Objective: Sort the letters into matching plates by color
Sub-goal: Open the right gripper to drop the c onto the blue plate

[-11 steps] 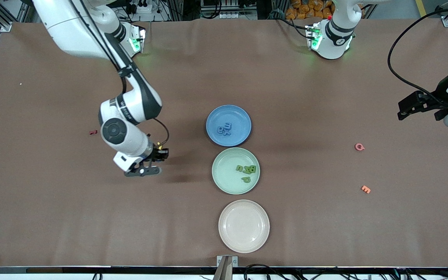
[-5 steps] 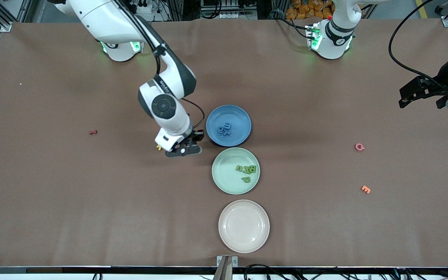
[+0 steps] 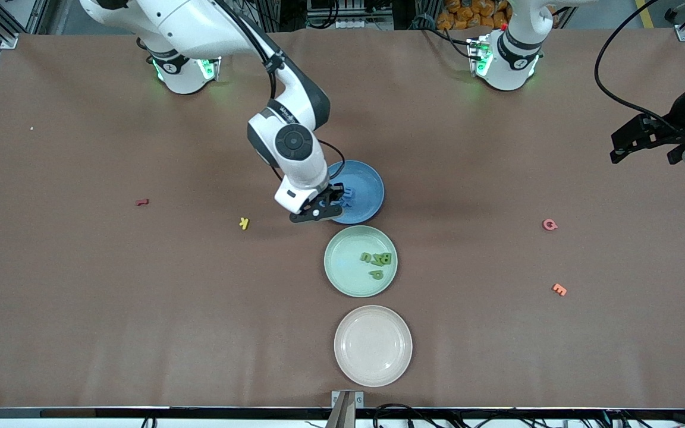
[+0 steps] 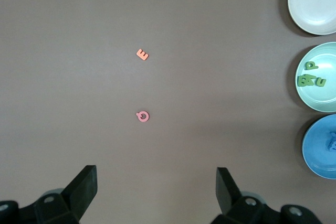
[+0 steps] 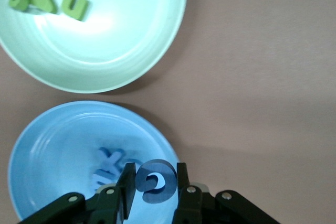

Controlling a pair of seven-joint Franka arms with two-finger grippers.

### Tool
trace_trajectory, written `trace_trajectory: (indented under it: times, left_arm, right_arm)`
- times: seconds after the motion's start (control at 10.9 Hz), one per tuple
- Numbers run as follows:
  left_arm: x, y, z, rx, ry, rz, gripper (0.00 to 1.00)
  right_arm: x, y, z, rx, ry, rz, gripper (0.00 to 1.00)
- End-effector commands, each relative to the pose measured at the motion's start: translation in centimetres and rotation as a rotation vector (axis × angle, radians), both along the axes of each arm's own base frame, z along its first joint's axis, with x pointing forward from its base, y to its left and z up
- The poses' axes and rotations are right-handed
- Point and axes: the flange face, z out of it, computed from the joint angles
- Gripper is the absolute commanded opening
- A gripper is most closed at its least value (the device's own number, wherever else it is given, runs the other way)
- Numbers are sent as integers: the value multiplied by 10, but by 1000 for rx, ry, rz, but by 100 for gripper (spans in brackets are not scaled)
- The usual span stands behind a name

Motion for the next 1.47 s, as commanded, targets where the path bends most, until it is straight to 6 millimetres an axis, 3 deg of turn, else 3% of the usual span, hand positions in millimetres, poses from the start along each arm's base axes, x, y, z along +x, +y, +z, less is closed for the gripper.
trace_trajectory:
  times: [0.0,0.09,0.18,0.27,0.55,0.73,1.01,1.37]
  left_arm:
    - [-1,-3,-3,-17,12,-21,100]
    - [0,0,-4,-17,14,-18,100]
    - [0,0,-5,-17,15,-18,100]
    - [0,0,-5,-15,15,-17,100]
    - [1,7,-6,-8,16,-1,100]
    - [1,8,-7,-8,19,-3,100]
    - [1,8,-6,-6,16,-3,100]
    - [2,5,-7,-12,18,-10,100]
  right_arm:
    - [-7,34,-8,21,8,-15,35]
    - [-10,38,-11,21,13,-15,40]
    - [-12,39,-11,22,16,-38,77]
    - [-10,39,-7,24,13,-63,100]
    - [-1,33,5,28,2,-60,100]
    - [21,7,20,21,-7,-94,100]
    - [62,-53,45,4,-4,-123,100]
    - [120,-174,83,-18,6,-133,100]
